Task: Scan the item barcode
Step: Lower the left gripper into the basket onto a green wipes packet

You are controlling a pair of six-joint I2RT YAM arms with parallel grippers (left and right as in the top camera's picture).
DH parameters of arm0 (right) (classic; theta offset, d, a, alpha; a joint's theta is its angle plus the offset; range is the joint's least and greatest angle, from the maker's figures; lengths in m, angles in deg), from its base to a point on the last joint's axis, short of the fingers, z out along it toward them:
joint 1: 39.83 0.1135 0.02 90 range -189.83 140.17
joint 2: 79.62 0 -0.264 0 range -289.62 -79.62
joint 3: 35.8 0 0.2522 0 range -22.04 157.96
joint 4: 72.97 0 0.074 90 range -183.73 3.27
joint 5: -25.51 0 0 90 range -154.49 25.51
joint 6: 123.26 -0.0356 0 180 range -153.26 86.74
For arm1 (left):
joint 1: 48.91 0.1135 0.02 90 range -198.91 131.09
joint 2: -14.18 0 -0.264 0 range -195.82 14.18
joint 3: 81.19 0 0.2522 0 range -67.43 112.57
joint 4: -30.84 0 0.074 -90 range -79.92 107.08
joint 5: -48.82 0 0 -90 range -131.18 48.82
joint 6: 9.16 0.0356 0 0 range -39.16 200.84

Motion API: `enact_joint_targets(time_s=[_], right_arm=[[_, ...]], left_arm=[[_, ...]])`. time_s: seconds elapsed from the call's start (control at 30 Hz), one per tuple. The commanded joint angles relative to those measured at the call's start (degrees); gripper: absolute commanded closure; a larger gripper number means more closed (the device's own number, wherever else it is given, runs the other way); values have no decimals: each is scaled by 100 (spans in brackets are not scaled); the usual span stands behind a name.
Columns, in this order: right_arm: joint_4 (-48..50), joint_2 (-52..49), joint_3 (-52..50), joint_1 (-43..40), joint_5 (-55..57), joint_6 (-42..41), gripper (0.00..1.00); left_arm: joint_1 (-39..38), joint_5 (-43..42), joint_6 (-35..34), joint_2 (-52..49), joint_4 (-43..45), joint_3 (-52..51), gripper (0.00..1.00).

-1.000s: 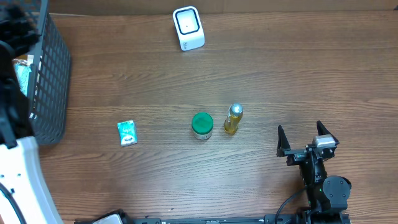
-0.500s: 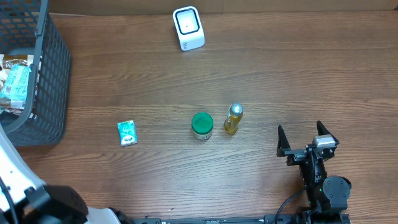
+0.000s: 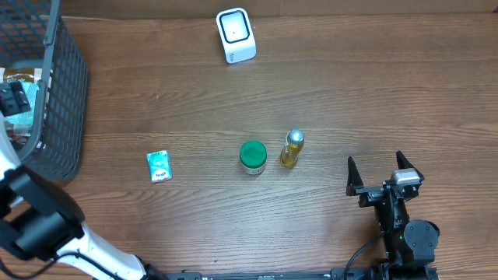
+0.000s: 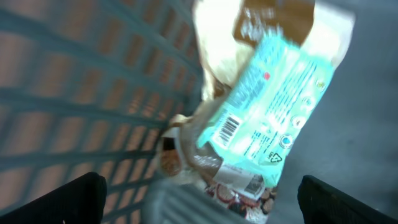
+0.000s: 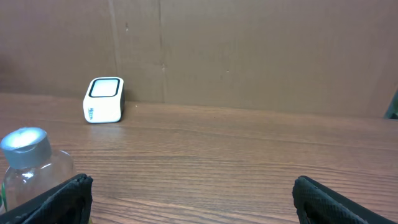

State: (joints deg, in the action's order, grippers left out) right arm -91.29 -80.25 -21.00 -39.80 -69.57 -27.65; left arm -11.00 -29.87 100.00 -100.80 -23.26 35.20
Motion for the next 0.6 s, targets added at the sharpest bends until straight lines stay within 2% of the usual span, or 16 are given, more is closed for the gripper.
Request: enact_joint_targets(time_s=[0.0, 0.2, 0.33, 0.57], right_arm=[[13, 46, -59, -11, 46, 4, 0], [13, 46, -59, -11, 46, 4, 0], [13, 46, -59, -11, 46, 4, 0], [13, 46, -59, -11, 46, 4, 0]], left_arm=[[-2, -111, 597, -306, 116, 114, 1], [-4, -520, 1080, -745, 378, 114, 1], [-11, -586, 1156, -850, 723, 114, 1], [-9, -1285, 1169, -944, 1128, 111, 0]])
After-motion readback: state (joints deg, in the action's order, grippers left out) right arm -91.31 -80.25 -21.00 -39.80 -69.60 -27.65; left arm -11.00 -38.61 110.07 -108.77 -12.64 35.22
